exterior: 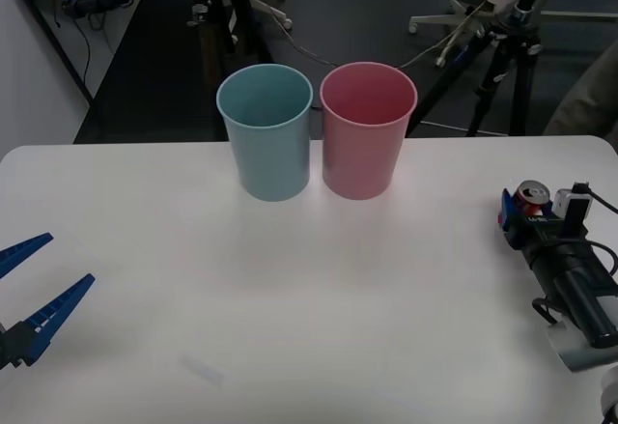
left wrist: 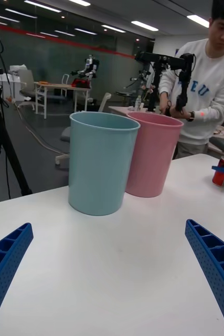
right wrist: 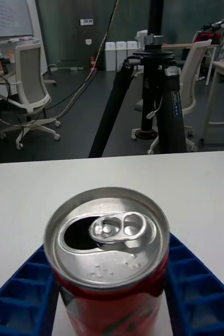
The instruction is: Grasp the object on the table and drop it into the matching bin: aluminum can to the light blue bin, PET bottle to the pink bin.
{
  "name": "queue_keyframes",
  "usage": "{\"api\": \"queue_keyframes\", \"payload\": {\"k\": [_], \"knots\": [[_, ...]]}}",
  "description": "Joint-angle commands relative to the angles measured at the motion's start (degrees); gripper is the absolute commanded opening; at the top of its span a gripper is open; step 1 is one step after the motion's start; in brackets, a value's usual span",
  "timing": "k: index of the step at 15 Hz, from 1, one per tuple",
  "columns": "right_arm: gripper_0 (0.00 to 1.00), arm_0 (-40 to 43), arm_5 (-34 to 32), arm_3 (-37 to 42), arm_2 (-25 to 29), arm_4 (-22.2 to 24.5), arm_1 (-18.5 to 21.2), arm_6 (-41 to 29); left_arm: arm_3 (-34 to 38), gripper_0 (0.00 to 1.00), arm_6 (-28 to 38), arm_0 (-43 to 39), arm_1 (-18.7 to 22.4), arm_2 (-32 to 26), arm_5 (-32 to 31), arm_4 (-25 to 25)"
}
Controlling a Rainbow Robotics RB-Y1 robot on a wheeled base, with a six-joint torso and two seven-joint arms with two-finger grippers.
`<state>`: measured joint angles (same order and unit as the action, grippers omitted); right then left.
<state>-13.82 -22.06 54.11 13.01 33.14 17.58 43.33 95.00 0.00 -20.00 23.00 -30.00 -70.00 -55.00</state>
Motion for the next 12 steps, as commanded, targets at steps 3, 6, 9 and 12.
{"api": "queue_keyframes", "payload": {"k": [3,6,9,12], "knots": [[0.00,0.02,-0.08,0.04,0.00,0.00,0.00,-0.08,0.00,1.00,0.00,0.00,0.00,0.00,0.00,0.00],[0.00,0.02,-0.17,0.04,0.00,-0.09,0.00,0.00,0.00,1.00,0.00,0.00,0.00,0.00,0.00,0.00],[0.00,0.29,-0.70,1.00,0.00,0.17,0.00,-0.17,0.00,1.00,0.00,0.00,0.00,0.00,0.00,0.00],[0.00,4.51,0.71,8.12,-1.32,0.70,0.00,-0.79,0.00,1.00,0.00,0.00,0.00,0.00,0.00,0.00]]}}
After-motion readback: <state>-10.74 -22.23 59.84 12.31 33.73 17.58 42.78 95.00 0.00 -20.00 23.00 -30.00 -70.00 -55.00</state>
